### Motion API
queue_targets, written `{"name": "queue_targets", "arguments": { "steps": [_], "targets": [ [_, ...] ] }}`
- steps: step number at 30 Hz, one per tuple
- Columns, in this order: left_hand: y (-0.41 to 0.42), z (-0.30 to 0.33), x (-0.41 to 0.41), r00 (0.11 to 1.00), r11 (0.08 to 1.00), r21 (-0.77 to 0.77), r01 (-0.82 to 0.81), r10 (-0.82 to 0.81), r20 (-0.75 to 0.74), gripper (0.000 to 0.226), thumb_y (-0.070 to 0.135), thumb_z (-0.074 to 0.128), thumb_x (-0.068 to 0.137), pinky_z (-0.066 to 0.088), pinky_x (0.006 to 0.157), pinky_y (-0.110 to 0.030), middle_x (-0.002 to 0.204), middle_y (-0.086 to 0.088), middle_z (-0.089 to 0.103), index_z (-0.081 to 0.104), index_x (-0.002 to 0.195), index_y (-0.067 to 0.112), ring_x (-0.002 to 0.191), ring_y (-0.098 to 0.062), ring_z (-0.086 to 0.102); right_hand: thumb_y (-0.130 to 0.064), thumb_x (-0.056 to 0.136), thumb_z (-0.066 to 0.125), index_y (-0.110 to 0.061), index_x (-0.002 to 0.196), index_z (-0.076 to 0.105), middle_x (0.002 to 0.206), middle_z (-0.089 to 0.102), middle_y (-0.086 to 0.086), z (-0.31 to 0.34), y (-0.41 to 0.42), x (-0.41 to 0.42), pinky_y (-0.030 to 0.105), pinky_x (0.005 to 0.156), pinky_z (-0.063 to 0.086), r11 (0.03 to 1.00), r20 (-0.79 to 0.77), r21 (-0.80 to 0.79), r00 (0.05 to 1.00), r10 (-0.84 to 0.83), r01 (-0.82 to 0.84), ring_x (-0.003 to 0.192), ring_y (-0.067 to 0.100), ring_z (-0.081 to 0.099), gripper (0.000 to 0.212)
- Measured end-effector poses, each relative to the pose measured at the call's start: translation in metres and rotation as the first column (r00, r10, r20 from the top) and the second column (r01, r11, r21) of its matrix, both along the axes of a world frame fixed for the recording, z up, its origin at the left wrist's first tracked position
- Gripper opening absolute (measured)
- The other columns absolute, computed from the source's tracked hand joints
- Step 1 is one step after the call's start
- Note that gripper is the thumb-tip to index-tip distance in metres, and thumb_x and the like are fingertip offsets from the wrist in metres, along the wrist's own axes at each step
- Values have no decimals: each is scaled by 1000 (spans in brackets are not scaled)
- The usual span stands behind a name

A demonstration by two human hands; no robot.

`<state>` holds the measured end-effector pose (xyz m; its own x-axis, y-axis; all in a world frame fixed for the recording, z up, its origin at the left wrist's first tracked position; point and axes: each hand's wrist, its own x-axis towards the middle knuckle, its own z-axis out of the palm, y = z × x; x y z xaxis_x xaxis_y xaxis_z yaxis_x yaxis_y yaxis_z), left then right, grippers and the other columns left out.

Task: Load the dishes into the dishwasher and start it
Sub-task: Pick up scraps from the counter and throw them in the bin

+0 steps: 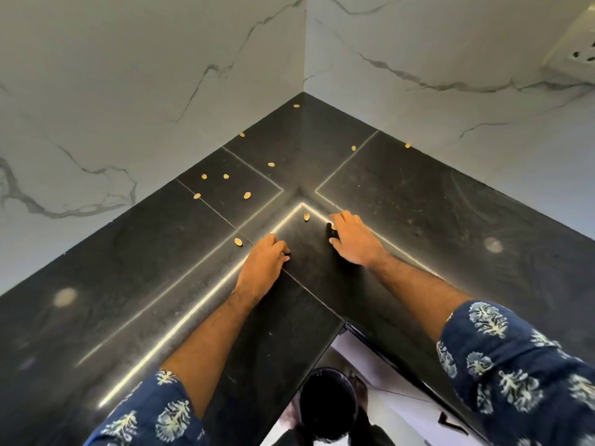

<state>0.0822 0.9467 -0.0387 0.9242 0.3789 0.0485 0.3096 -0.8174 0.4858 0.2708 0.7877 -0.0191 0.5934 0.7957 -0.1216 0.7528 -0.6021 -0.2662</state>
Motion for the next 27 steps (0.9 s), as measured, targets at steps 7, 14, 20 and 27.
{"name": "queue_targets", "arguments": {
  "steps": [7, 14, 20, 27],
  "targets": [
    [-6, -3, -12, 985, 964, -202, -171, 173, -10, 8, 12, 69, 92, 47, 83, -27, 97, 6, 53, 68, 100, 12, 90, -14, 59, -5, 92, 59, -12, 104, 59, 106, 51, 5, -9, 20, 23, 40, 86, 46, 996, -109, 73, 992, 61, -53, 101, 29, 53, 14],
    [-12, 4, -22, 973, 963, -146, -225, 214, -88, 8, 16, 72, 90, 48, 81, -36, 97, 3, 53, 65, 90, 13, 89, -16, 56, -2, 93, 55, -15, 96, 66, 92, 60, 1, -18, 11, 17, 22, 73, 47, 976, -362, 219, 929, 75, 7, 76, 5, 54, 17],
    [-20, 10, -32, 838, 762, -426, -488, 546, 18, 12, 12, 62, 97, 46, 66, -20, 85, 3, 65, 58, 87, 16, 71, -3, 59, 4, 99, 40, -3, 89, 65, 83, 62, 9, 15, 25, 11, 23, 66, 53, 627, -983, 182, 116, 144, 757, 73, 17, 58, 28],
    [-5, 16, -30, 630, 354, -775, -523, 773, -72, 35, -9, 34, 100, 31, 48, -21, 70, -3, 47, 63, 98, 10, 53, -8, 39, -3, 96, 41, -3, 96, 62, 61, 43, -1, 30, 47, 28, 19, 45, 32, 732, -996, -50, -87, 12, 680, 49, 9, 39, 21]
  ]
}}
